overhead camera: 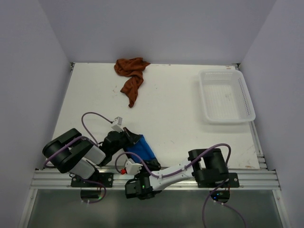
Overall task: Roll the towels
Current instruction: Roll the towel
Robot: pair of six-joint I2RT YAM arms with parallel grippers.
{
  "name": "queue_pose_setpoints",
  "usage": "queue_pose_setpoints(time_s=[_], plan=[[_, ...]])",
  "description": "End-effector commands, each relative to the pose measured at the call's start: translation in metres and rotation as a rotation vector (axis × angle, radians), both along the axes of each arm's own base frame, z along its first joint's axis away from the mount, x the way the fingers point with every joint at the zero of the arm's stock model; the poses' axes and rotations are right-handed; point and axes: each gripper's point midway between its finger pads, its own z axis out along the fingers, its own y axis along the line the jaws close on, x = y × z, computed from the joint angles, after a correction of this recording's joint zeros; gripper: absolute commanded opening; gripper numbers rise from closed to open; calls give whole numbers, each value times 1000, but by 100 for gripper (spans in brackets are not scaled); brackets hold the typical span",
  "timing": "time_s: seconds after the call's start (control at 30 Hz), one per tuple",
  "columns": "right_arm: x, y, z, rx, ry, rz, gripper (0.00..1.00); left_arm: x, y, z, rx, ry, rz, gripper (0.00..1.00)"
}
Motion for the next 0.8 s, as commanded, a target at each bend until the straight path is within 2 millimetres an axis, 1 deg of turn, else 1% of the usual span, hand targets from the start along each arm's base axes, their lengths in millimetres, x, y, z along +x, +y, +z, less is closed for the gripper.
queue_pose_setpoints(time_s=[0.0,0.03,0.1,0.13,0.17,0.23,0.27,0.3,0.33,0.37,0.4,0.43,0.47,0.5,0.53,0.57,0.6,0.63,0.67,0.7,0.77], plan=[[-13,7,12,140,93,-6,43,13,8,9,19,-87,40,0],[-17,9,18,187,129,-5,44,13,8,8,21,-85,41,0],[-20,5,19,212,157,-3,46,12,7,8,17,-87,36,0],[-23,8,29,273,191,0,48,12,7,9,15,-89,34,0],[-24,4,30,284,199,0,48,12,7,9,12,-89,34,0],[-25,6,38,344,222,1,50,11,6,8,10,-88,28,0],[-26,4,47,386,240,8,50,12,6,9,7,-91,28,0],[-27,10,60,488,272,18,49,10,6,9,4,-92,26,0],[-27,10,60,487,272,20,49,10,6,9,3,-91,26,0],[-28,8,64,521,302,26,47,9,7,9,-1,-92,30,0],[-24,8,67,551,325,14,46,9,8,11,-4,-96,30,0],[-22,13,71,605,345,6,43,9,7,11,-3,-97,28,0],[-19,8,76,644,360,1,42,9,8,11,-2,-98,29,0],[-13,8,76,677,400,-20,38,9,7,12,-3,-101,27,0],[-9,14,81,740,424,-25,36,9,7,14,-2,-107,26,0],[-5,10,79,766,447,-34,34,9,7,13,2,-105,23,0],[10,6,89,833,447,-66,32,9,7,13,3,-108,21,0],[11,9,90,883,485,-63,29,10,7,14,5,-111,19,0],[28,4,93,920,481,-100,28,8,7,12,8,-108,16,0],[34,3,100,959,484,-106,24,8,7,12,8,-108,16,0],[42,5,104,1006,516,-119,22,8,7,13,7,-114,14,0]])
